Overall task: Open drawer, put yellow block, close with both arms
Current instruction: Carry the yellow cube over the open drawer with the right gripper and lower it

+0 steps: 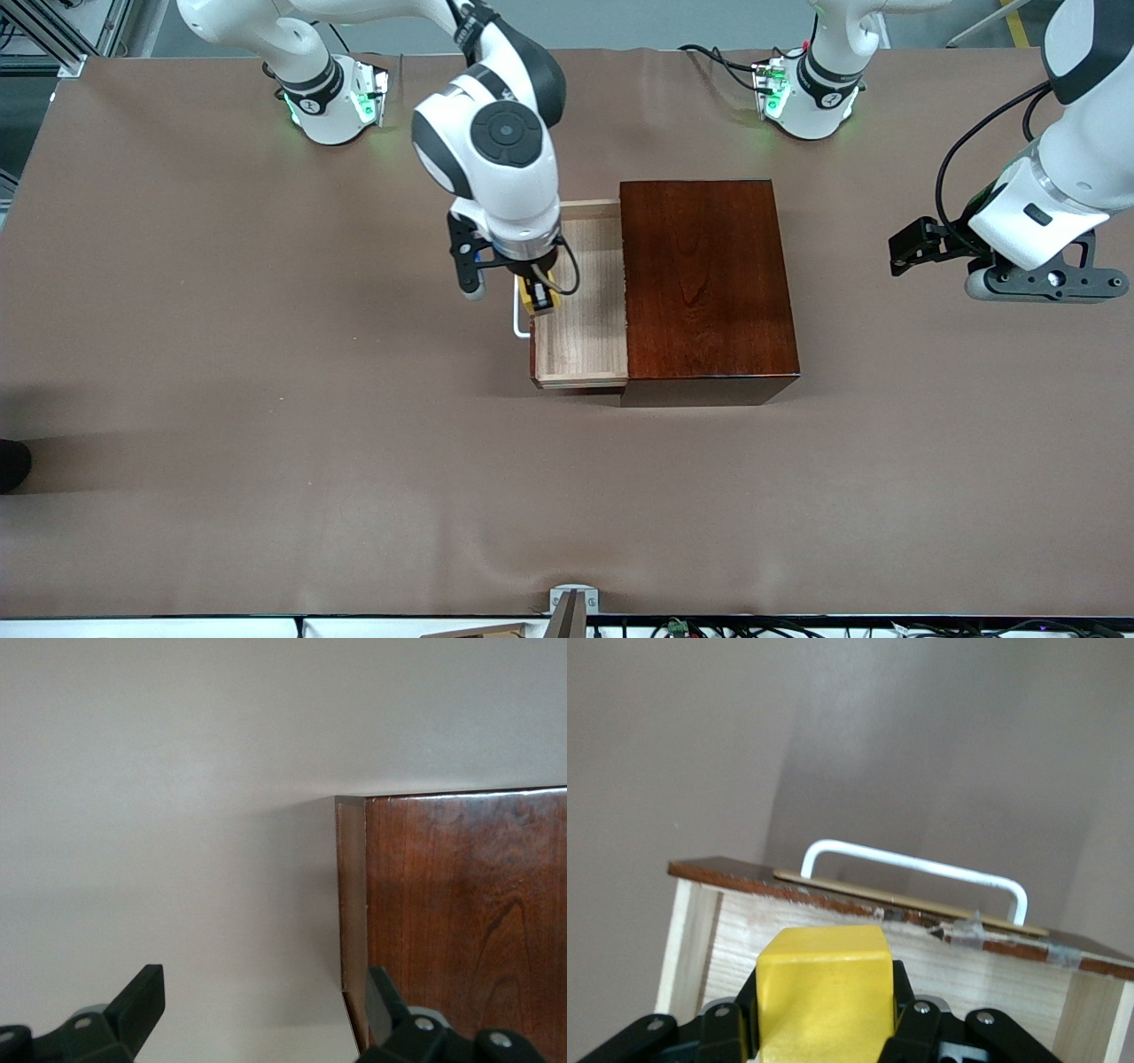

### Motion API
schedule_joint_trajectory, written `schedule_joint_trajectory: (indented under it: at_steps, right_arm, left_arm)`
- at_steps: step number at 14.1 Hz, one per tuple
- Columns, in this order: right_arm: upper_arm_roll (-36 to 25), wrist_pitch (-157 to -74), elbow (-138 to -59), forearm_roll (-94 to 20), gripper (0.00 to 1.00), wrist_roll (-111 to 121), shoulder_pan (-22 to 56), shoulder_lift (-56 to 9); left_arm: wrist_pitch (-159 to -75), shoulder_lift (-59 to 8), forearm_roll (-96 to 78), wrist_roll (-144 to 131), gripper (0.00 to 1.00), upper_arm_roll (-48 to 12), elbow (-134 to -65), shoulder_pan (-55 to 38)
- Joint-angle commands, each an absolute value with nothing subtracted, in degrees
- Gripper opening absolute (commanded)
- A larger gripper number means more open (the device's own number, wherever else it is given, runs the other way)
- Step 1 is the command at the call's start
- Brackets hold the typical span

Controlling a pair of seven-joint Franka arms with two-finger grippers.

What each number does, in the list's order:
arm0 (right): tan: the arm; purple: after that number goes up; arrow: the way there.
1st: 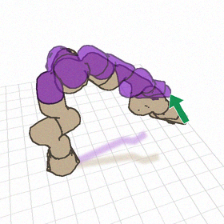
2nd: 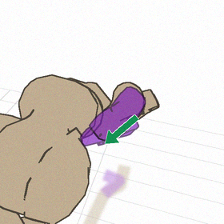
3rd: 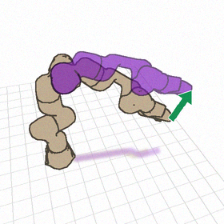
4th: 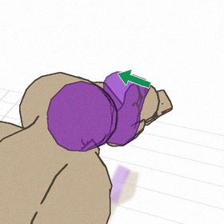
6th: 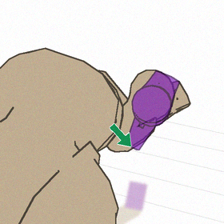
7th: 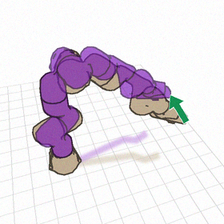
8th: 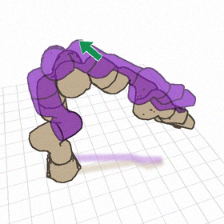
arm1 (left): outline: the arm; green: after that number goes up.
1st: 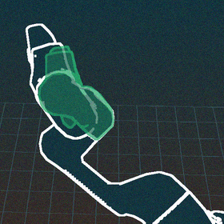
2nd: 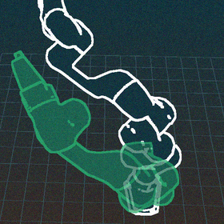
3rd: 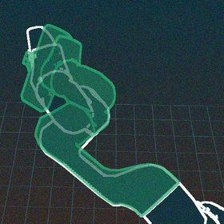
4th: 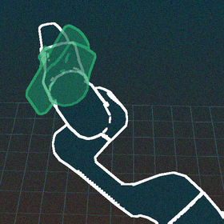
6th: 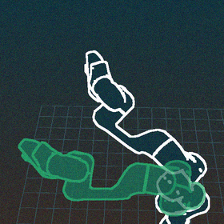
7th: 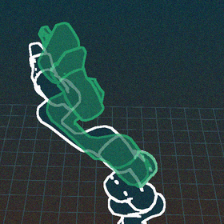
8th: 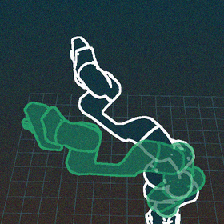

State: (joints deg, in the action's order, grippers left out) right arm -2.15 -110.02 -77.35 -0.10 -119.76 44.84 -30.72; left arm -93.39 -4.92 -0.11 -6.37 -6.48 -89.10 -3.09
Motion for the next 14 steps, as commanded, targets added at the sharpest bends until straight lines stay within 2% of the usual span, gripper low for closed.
schedule_joint_trajectory:
  at_steps: [1, 8, 12, 13, 14]
  right_arm:
    - [-2.64, -109.95, -73.13, -0.26, 0.00, -123.13, 46.32, -34.53]
    - [-2.55, -113.64, -72.95, -0.79, 0.00, -127.70, 47.90, -38.31]
    - [-2.46, -113.73, -72.95, -0.70, 0.05, -130.86, 48.95, -39.81]
    - [-2.46, -113.73, -72.95, -0.70, 0.23, -131.30, 48.96, -40.25]
    - [-2.55, -114.25, -73.04, -0.70, 0.77, -131.40, 49.13, -40.43]
  left_arm:
    - [-93.96, -3.52, -1.05, -6.06, 1.00, -7.64, -90.26, -3.08]
    - [-93.78, -3.60, -1.05, -6.06, 1.00, -7.73, -90.35, -2.90]
    - [-93.87, -3.69, -0.97, -6.15, 1.00, -7.73, -90.26, -2.90]
    - [-93.95, -3.78, -0.97, -6.33, 1.00, -7.73, -90.26, -2.81]
    - [-94.04, -3.78, -0.97, -6.33, 1.00, -7.73, -90.26, -2.90]
